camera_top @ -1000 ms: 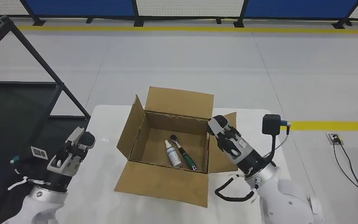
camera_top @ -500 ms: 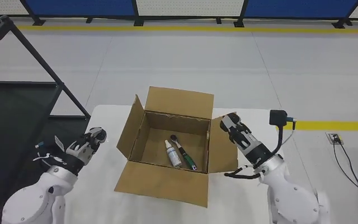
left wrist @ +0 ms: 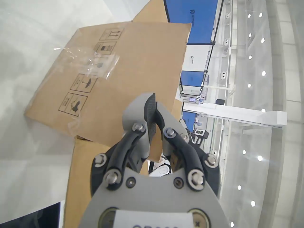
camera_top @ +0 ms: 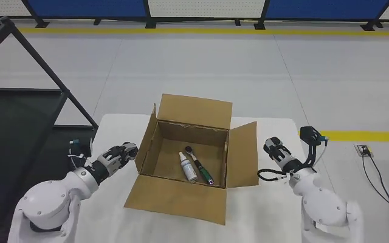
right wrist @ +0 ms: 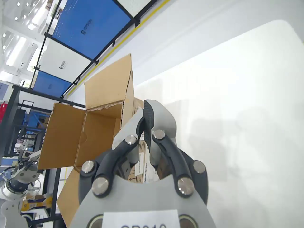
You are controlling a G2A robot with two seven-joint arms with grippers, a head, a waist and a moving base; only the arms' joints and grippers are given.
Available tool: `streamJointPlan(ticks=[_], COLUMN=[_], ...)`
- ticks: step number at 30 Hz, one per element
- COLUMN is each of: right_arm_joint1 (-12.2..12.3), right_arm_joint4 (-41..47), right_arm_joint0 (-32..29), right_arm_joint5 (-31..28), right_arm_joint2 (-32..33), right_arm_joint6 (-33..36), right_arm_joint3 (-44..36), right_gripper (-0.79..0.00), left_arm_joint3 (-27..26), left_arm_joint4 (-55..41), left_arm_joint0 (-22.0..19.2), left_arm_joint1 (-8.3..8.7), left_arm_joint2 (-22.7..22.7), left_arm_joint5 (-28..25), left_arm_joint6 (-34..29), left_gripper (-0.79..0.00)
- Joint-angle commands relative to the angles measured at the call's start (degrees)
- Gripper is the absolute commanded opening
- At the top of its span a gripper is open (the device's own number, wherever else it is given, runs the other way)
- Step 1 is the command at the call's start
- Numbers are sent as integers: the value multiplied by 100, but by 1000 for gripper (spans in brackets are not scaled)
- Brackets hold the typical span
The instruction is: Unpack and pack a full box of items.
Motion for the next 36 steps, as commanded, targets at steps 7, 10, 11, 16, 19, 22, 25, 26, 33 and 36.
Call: streamJointPlan(ticks=[7,10,11,16,19,22,25,26,33,36], right_arm_joint1=[66,79,83,77,52,20,20,20,20,24], right_arm_joint4=[27,210,275,489,437,486,486,486,486,377], right_arm_joint0=[210,292,322,597,858,1031,1031,1031,1031,1037], right_arm_joint5=[-580,-798,-867,-930,-780,-562,-562,-562,-562,-293], right_arm_joint2=[-567,-826,-918,-1430,-1771,-1955,-1955,-1955,-1955,-2003], right_arm_joint6=[249,387,443,481,277,-30,-30,-30,-30,-109], right_arm_joint3=[130,96,102,338,771,1088,1088,1088,1088,1297], right_gripper=[-785,-785,-785,-785,-785,-785,-785,-785,-785,-785], left_arm_joint3=[110,128,151,374,535,628,628,628,628,617], left_arm_joint4=[288,426,453,454,428,410,410,410,410,453], left_arm_joint0=[-96,-212,-264,-622,-813,-915,-915,-915,-915,-856], left_arm_joint1=[43,60,63,49,32,11,11,11,11,12], left_arm_joint2=[454,638,695,1018,1232,1369,1369,1369,1369,1401], left_arm_joint5=[28,74,103,309,421,454,454,454,454,398], left_arm_joint6=[42,22,31,223,338,549,549,549,549,642], left_gripper=[-785,-785,-785,-785,-785,-785,-785,-785,-785,-785])
